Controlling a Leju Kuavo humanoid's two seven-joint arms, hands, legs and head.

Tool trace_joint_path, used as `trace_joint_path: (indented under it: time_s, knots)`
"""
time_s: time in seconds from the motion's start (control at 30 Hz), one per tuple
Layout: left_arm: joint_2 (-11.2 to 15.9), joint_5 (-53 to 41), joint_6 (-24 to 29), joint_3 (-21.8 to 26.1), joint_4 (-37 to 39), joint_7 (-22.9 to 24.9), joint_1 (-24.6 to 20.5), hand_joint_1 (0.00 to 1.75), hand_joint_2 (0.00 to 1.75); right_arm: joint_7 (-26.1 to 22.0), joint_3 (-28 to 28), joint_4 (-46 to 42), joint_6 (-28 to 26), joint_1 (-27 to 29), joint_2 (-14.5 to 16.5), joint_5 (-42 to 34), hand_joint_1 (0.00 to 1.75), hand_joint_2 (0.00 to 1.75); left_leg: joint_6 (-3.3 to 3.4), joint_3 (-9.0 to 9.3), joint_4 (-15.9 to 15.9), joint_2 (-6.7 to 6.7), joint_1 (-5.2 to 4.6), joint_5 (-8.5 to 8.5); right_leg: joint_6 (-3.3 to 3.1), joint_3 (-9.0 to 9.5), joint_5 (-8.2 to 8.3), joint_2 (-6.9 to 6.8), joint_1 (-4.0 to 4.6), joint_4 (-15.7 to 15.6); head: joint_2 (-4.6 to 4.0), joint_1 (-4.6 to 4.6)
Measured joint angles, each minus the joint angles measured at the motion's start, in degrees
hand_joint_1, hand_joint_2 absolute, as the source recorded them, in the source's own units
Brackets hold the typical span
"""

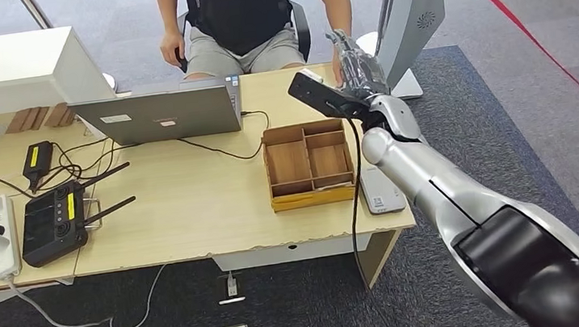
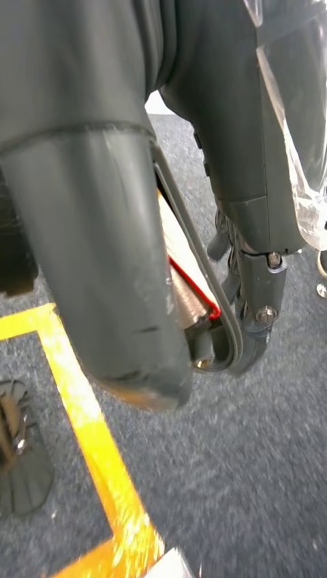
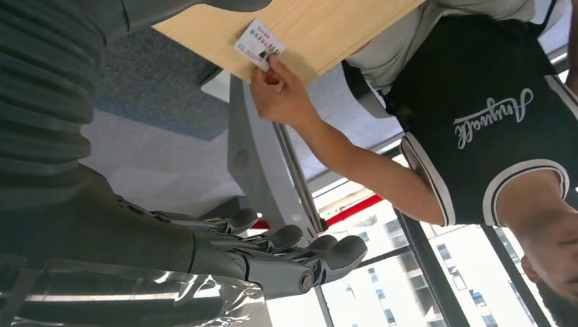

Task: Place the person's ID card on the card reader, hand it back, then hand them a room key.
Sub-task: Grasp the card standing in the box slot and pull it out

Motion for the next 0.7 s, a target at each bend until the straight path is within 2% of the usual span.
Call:
trace_joint_path:
  time_s: [0.13, 0.33, 0.7]
  knots:
    - [0.0, 0.1, 0.6, 0.3, 0.1, -0.1, 0.2, 0.00, 0.00, 1.3, -0.5, -7.5, 2.6, 5.0, -0.8, -4.8, 0.00, 1.75, 0.01, -0.01, 0.0, -0.01, 0.00, -0.01, 0.00, 0.00, -0.01, -0.01, 0.00, 0.0, 0.00, 0.01]
    - [0.0, 0.4, 1.2, 1.0, 0.2, -0.2, 0.9, 0.00, 0.00, 2.7, -0.7, -20.4, 6.0, 13.7, -3.9, -9.2, 0.00, 1.75, 0.01, -0.02, 0.0, -0.01, 0.00, -0.03, 0.00, -0.01, -0.02, -0.01, 0.00, 0.0, 0.00, 0.02]
    - [0.0, -0.7, 1.7, 2.3, 0.3, -0.7, 1.4, 0.00, 0.00, 6.3, -0.5, -34.9, 6.9, 24.3, -10.6, -2.4, 0.00, 1.75, 0.02, -0.01, 0.0, -0.01, -0.01, -0.03, 0.00, -0.01, -0.01, 0.00, -0.01, 0.0, 0.00, 0.02]
